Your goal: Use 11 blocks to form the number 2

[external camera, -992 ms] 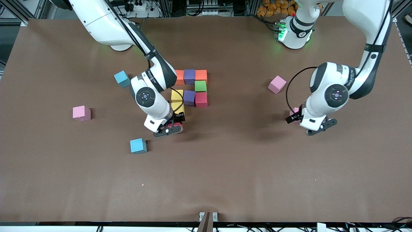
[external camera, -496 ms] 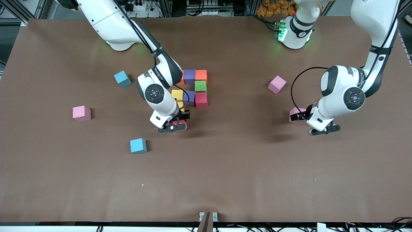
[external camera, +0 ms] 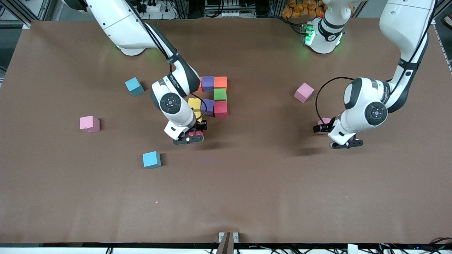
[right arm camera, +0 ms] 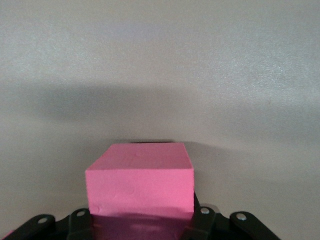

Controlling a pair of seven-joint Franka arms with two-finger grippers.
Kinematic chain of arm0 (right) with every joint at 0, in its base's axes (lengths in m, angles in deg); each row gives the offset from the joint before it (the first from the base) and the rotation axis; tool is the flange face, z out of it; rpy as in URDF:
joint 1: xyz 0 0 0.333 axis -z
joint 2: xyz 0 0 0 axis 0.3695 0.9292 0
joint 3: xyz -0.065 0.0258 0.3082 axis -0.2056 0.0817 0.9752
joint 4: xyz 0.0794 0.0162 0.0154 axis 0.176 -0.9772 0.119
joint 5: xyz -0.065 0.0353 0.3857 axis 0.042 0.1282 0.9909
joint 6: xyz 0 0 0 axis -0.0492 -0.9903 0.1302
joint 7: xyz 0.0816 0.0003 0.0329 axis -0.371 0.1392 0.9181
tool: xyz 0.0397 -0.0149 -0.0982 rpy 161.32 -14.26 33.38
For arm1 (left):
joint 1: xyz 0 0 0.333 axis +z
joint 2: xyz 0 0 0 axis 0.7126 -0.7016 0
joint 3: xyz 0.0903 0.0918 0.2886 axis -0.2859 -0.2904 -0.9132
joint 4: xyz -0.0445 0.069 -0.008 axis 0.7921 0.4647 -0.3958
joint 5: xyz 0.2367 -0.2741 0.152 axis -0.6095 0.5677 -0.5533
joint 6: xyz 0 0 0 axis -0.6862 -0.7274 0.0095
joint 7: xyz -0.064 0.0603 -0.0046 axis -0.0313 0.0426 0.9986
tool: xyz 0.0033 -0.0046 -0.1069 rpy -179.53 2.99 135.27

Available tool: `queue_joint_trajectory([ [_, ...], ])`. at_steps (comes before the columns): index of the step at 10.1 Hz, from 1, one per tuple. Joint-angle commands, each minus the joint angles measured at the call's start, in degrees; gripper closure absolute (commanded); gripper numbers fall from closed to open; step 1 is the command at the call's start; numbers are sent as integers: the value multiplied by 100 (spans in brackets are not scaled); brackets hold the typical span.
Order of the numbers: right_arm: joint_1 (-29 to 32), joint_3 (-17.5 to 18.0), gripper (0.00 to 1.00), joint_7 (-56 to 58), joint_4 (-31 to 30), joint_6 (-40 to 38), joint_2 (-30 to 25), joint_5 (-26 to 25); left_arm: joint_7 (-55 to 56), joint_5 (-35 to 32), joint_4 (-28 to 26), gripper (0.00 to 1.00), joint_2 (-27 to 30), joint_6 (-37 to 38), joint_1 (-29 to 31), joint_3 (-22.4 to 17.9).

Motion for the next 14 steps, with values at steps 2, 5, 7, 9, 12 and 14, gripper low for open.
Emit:
queue_joint_trajectory([
  [2,-69,-46,65,-206,-56,59,16,-29,-213,-159,-136,0,47,-89,106,34],
  [5,-87,-46,63,-206,-48,112,95,-29,-486,-168,-215,0,-40,-89,194,25],
  [7,-87,-55,25,-206,-48,86,86,-20,-487,-185,-206,0,-128,-98,159,34],
  [9,-87,-143,0,-258,-13,25,77,-20,-487,-290,-206,40,-198,-98,150,34],
  [12,-8,-247,0,-197,363,-665,-202,85,-207,-265,-154,80,-112,-37,194,34],
  [14,-34,-318,0,-188,925,-1589,-292,112,555,-203,73,80,-50,86,116,52],
])
